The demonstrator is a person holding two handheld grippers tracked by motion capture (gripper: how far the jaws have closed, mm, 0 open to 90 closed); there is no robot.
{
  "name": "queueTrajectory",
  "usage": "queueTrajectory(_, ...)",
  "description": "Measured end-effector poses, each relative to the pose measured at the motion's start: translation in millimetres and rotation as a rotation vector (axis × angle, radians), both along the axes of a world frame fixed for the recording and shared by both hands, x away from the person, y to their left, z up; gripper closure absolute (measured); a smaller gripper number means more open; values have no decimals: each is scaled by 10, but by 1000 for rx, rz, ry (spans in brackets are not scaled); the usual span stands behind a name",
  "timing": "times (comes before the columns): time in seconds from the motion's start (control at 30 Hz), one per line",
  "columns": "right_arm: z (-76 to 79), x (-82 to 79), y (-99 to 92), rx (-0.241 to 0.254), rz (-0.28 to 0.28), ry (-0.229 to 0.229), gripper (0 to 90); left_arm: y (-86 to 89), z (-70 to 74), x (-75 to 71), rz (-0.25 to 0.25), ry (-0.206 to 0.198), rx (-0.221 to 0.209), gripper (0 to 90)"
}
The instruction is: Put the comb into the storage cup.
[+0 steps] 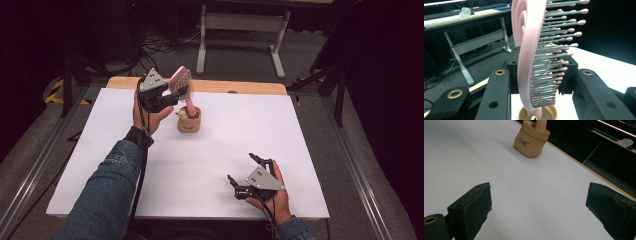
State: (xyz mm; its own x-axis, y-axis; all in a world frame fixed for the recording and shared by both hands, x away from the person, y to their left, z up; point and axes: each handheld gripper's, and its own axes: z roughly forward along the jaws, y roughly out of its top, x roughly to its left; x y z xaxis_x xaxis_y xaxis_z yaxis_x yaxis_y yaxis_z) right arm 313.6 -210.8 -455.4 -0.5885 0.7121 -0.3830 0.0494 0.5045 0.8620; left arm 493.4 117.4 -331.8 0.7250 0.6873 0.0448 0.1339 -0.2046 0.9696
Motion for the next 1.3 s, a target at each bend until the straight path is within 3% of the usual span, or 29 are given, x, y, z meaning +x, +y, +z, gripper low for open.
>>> queueTrajectory(0.17,-27,13,14,-21,6,20,70,-77,-37,70,-13,29,64,633)
queueTrajectory(0.4,-31,12,14,-27,6,21,71,-147,-151,170,-1,67,72,632)
queueTrajectory(0.7,-35,19,3,-30,6,28,71,-199,-198,249,-2,70,105,630)
queueTrajectory(1.3,-59,38,10,-44,6,46,71,-241,-267,347,25,67,92,617)
